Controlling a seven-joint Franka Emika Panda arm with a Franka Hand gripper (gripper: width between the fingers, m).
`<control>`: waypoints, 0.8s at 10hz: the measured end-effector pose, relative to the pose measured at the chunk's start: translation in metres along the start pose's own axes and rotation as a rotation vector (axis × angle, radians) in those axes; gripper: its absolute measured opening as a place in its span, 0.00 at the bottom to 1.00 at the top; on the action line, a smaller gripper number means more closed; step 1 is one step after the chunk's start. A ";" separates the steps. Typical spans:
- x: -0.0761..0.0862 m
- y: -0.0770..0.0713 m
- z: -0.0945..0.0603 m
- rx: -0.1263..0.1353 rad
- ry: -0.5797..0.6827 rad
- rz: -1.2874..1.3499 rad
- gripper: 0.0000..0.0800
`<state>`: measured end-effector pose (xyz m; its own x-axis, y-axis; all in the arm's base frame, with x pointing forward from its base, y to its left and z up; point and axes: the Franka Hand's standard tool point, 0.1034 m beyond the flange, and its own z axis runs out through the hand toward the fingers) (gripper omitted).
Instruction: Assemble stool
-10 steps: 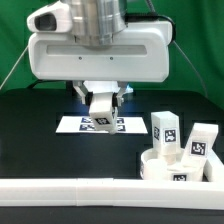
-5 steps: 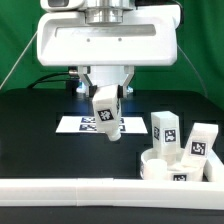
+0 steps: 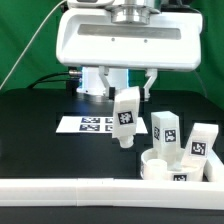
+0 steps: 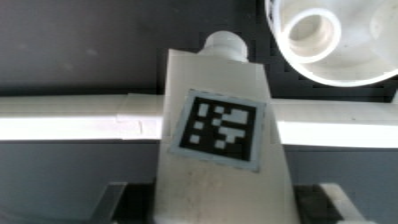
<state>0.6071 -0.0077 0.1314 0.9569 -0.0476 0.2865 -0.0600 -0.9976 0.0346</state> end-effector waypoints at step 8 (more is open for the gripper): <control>0.000 -0.049 0.006 -0.016 0.065 -0.212 0.41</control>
Offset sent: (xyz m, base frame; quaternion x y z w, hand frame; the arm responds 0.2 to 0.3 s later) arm 0.0048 0.0177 0.0057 -0.1252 0.1096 -0.1770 0.9700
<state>0.6119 0.0407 0.1245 0.9283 0.1672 0.3322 0.1357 -0.9839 0.1161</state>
